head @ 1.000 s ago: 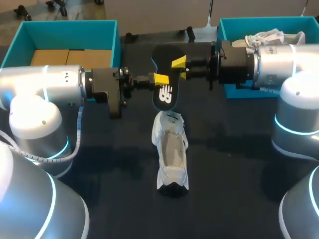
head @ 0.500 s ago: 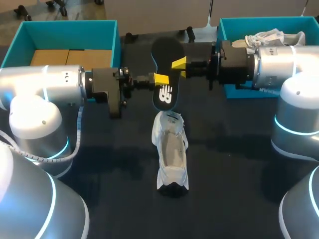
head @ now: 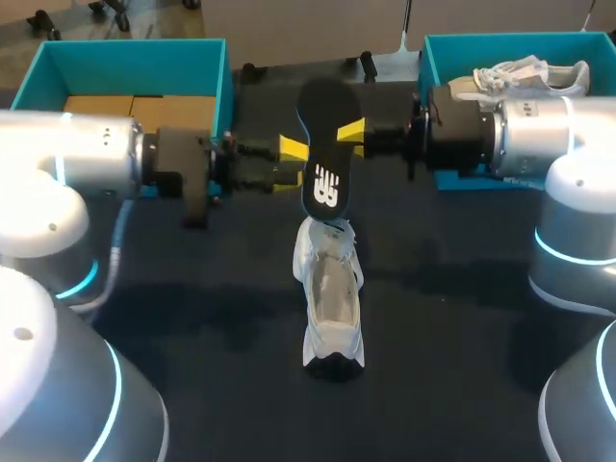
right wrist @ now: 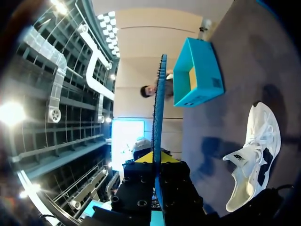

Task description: Take the shoe out of the shoebox, open the shoe tongue, remove and reinsert the insole, then place the shoe into the shoebox

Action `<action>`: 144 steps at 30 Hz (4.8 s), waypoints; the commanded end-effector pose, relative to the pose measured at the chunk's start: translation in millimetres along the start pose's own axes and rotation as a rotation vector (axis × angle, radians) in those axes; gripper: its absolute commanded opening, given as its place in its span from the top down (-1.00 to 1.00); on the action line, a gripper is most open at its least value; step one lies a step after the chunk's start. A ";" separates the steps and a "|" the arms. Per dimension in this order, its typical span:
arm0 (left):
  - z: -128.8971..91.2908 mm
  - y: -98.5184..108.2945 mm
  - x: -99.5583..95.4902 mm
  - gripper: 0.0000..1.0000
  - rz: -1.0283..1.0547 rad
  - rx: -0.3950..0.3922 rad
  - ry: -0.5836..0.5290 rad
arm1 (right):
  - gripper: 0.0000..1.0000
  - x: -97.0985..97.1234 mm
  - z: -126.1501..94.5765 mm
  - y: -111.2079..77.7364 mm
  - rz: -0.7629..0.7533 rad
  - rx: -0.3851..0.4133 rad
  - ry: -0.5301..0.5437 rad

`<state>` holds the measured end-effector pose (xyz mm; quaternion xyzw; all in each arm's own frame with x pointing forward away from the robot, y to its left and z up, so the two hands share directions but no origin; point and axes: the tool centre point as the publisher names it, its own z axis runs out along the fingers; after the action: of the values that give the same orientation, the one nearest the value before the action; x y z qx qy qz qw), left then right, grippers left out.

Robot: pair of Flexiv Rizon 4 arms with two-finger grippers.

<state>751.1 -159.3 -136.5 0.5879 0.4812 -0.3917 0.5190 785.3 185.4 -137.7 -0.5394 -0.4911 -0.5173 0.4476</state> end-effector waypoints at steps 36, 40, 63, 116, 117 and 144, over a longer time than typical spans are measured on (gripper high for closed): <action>-38.0 52.7 -15.9 -1.00 -0.182 0.165 0.542 | 1.00 -27.7 -7.4 -8.3 0.003 0.014 -0.017; -34.6 51.2 -17.9 -1.00 -0.217 0.165 0.528 | 1.00 -28.1 -10.8 -6.9 0.010 0.005 -0.018; -19.3 79.4 -56.3 -1.00 -0.405 0.263 0.993 | 1.00 -62.7 -28.2 -8.7 0.030 -0.014 -0.027; 31.7 79.6 -60.2 -1.00 -0.320 0.229 0.891 | 1.00 -62.7 -28.2 -8.7 0.030 -0.014 -0.027; 30.2 79.6 -58.7 -1.00 -0.314 0.227 0.852 | 1.00 -62.7 -28.2 -8.7 0.030 -0.014 -0.027; 6.2 75.4 -34.8 -1.00 -0.321 0.124 0.400 | 1.00 -62.7 -28.2 -8.7 0.030 -0.014 -0.027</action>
<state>822.9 -179.3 -78.8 0.6581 0.6801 -0.2676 0.1807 774.7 152.9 -198.4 -0.5560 -0.4856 -0.5064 0.4457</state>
